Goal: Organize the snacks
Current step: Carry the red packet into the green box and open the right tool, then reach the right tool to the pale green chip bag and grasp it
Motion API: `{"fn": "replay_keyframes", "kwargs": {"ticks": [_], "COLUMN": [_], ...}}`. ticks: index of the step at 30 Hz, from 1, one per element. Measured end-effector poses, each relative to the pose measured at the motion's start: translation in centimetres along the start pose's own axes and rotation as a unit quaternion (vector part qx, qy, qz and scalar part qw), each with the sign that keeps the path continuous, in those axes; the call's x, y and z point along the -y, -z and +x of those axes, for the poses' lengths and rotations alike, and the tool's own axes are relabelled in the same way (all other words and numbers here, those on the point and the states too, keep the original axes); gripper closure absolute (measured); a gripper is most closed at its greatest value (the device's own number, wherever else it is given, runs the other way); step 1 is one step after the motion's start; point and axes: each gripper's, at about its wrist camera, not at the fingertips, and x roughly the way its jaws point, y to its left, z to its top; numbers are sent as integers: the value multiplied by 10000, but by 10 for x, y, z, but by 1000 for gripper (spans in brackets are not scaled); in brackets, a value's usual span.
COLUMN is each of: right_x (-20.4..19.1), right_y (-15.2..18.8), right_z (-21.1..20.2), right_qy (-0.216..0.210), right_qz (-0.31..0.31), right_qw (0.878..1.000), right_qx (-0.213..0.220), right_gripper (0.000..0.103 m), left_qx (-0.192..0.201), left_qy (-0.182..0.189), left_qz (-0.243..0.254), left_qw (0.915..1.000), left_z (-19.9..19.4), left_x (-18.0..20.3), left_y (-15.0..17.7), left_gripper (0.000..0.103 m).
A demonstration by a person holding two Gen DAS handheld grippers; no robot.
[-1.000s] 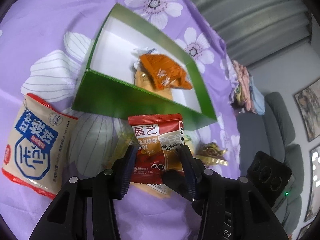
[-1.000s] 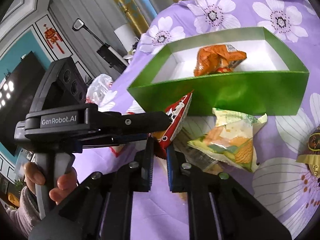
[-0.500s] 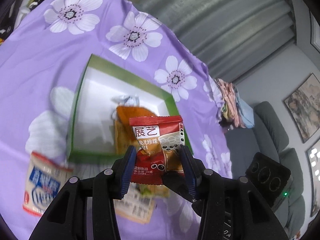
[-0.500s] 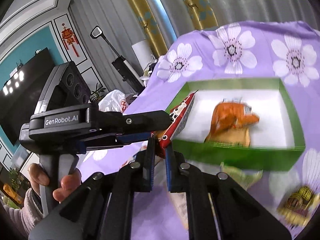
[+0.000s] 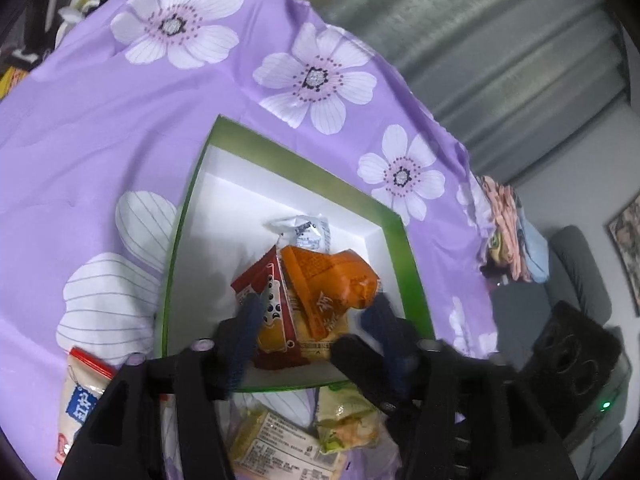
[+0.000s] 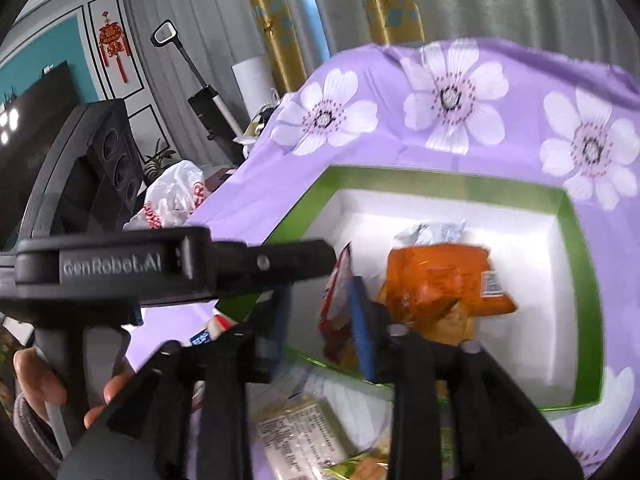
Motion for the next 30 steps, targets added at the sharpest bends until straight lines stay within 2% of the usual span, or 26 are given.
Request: {"fn": "replay_keyframes", "kwargs": {"ticks": [1, 2, 4, 7, 9, 14, 17, 23, 25, 30], "right_x": [2, 5, 11, 21, 27, 31, 27, 25, 26, 24], "right_y": [1, 4, 10, 25, 33, 57, 73, 96, 100, 108], "right_z": [-7, -16, -32, -59, -73, -101, -113, -108, -104, -94], "right_qy": [24, 53, 131, 227, 246, 319, 240, 300, 315, 357], "right_qz": [32, 77, 146, 324, 438, 670, 735, 804, 845, 791], "right_qw": [10000, 9999, 9996, 9986, 9980, 9963, 9959, 9961, 9958, 9962], "right_qx": [71, 131, 218, 348, 386, 442, 463, 204, 142, -8], "right_gripper": [55, 50, 47, 42, 39, 38, 38, 37, 38, 38], "left_qx": [32, 91, 94, 191, 223, 119, -149, -478, -629, -979], "left_qy": [-55, -45, -16, -255, -275, -304, -372, -312, -278, -291], "left_qz": [24, 42, 66, 252, 298, 364, 563, 745, 770, 771], "left_qw": [10000, 9999, 9999, 9992, 9989, 9988, 9976, 9956, 9947, 9918], "left_z": [-2, -6, -9, -16, -19, -17, -10, -5, 1, 17], "left_x": [1, 3, 6, 14, 18, 24, 31, 41, 42, 43], "left_y": [1, 3, 6, 13, 18, 29, 41, 57, 61, 69], "left_gripper": [21, 21, 21, 20, 20, 15, 15, 14, 7, 7]}}
